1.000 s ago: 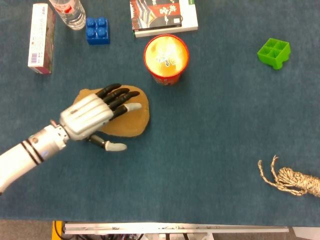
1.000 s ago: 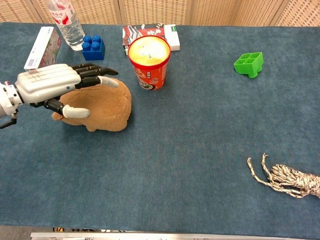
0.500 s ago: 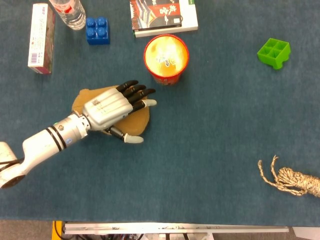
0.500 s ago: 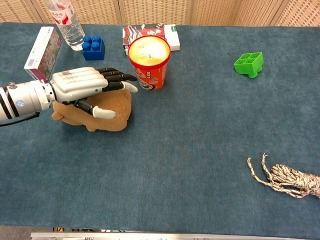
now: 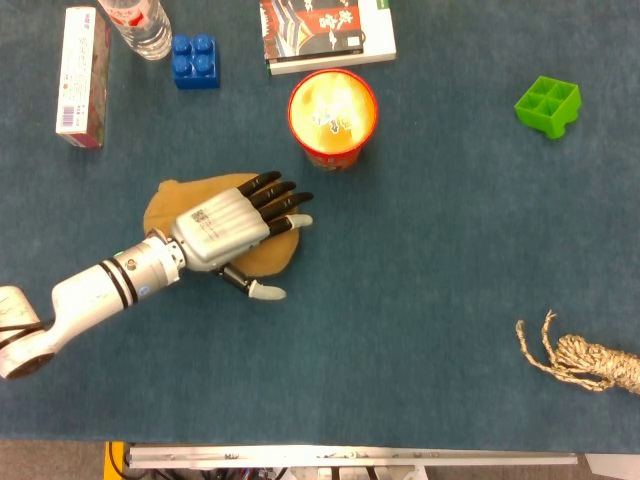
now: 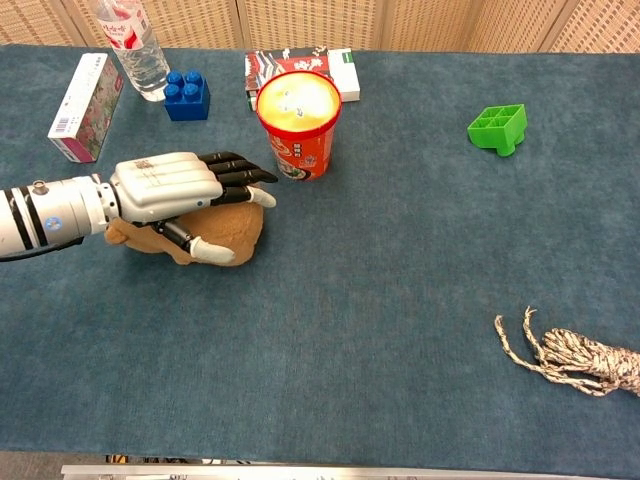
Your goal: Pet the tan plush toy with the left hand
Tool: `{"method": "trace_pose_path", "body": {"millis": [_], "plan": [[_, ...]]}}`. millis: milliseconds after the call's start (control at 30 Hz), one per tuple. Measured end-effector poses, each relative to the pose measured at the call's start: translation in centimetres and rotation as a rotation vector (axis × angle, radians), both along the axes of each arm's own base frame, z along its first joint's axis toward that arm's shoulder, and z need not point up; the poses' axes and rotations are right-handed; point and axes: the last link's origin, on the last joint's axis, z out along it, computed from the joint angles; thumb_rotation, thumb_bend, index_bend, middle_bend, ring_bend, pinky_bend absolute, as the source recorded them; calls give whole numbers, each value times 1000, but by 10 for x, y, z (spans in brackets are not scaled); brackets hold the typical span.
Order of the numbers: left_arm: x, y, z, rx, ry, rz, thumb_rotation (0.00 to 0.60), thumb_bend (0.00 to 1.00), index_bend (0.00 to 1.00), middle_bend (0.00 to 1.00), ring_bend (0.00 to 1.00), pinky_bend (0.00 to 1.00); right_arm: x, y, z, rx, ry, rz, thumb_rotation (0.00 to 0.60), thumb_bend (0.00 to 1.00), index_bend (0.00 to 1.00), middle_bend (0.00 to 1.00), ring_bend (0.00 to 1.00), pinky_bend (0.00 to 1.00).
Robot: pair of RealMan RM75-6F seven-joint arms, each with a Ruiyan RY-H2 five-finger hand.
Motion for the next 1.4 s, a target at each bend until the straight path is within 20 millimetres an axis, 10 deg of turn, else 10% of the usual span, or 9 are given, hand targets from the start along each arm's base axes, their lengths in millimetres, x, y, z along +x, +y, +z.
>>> {"method": "trace_pose_path", "body": {"millis": [433,1400], "plan": [[-7,-14,24,49,-2,-16,0,0,102,32,16,0,-2,0,-1,6,-8,-2,600,0,2,80,0,0],[3,-5,-5,69,30,-53,0,0,102,33,16,0,-11,5,2,0,-11,-25,600,0,2,80,0,0]]}}
